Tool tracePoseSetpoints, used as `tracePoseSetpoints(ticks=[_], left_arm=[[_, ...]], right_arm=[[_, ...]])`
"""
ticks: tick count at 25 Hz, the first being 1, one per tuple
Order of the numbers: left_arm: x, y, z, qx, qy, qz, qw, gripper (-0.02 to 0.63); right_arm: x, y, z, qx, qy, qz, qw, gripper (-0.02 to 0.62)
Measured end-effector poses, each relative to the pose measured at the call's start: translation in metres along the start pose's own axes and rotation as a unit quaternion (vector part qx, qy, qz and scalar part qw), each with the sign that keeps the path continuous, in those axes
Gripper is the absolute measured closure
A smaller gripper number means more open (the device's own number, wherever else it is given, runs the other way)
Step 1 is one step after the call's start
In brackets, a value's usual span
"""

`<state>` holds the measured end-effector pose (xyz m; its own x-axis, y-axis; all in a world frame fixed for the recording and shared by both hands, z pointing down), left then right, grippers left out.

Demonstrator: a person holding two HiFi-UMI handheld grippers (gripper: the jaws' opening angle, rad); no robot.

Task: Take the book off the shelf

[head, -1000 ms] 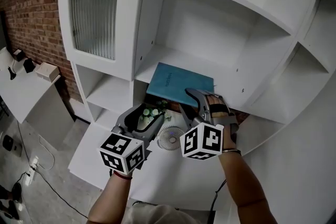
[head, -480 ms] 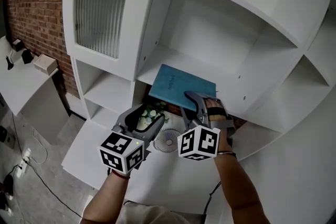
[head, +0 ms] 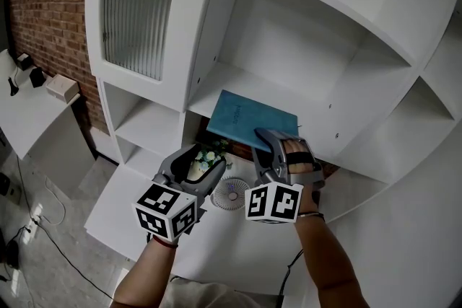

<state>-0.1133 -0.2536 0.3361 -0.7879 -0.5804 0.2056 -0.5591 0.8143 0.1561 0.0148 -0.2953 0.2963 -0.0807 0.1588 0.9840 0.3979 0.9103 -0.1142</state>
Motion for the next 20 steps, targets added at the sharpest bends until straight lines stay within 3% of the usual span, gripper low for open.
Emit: tracePoseSetpoints(ticks=[9,16,20], left_arm=[[-0.006,0.004,0.001,-0.001,-0.004,0.003,1.0000,0.353],[-0.019,0.006,0.005,-0.002,-0.012,-0.001,0.9999,0.353],[-0.029,0.005,0.007,-0.002,-0.018,-0.006,0.9998,0.353]], right_arm=[[-0.008,0.015,-0.001,-0.022,-0.029,-0.029,0.999,0.541],[-0.019,0.038,-0.001,-0.050,-0.082,-0.059,0.994,0.541],[-0.028,0.056,-0.004,-0.071,-0.139,-0.081,0.984,0.541]])
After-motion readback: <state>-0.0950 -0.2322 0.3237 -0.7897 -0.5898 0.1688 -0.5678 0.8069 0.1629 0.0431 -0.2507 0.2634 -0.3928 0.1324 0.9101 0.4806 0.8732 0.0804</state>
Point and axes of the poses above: the fingertips, and each gripper's own axes: y backward along the fingers, x to its left, z out of its top, the point moved 6 cm from there along y, backward along the fingers, and after that the axes turned 4 degrees about -x, right-handed, at the moved point
